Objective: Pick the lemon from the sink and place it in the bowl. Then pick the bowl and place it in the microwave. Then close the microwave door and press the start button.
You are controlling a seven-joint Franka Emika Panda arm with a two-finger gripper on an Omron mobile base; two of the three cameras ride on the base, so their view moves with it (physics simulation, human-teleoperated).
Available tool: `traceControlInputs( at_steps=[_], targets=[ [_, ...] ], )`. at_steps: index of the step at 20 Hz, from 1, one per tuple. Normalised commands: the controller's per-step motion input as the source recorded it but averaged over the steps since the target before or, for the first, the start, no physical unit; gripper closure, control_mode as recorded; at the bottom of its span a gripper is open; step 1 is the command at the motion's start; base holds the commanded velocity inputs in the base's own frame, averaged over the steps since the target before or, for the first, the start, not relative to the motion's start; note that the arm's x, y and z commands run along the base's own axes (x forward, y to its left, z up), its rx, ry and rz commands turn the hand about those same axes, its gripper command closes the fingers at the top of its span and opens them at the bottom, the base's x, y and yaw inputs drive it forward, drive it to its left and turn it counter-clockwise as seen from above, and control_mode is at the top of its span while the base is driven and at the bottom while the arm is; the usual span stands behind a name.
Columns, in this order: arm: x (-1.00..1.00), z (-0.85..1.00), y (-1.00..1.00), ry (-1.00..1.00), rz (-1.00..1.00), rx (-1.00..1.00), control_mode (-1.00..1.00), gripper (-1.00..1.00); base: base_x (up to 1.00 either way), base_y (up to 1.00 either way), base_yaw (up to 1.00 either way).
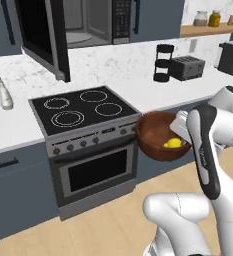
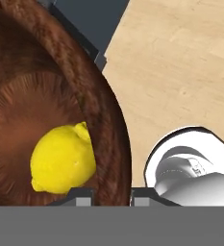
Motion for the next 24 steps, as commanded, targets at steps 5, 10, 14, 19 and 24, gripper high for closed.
traceControlInputs(
  at_steps=[5, 10, 14, 19, 24],
  targets=[
    [0.0, 0.0, 0.0, 0.0, 0.0, 0.0, 1.0, 1.0, 1.0, -0.18, 0.14],
    [0.0, 0.0, 0.0, 0.0, 0.0, 0.0, 1.0, 1.0, 0.95, -0.05, 0.25],
    [0.0, 0.0, 0.0, 0.0, 0.0, 0.0, 1.0, 1.0, 0.63, -0.09, 0.34],
    [0.0, 0.0, 0.0, 0.0, 0.0, 0.0, 1.0, 1.0, 0.47, -0.12, 0.41],
    [0.0, 0.0, 0.0, 0.0, 0.0, 0.0, 1.0, 1.0, 0.44, -0.35, 0.32]
  ],
)
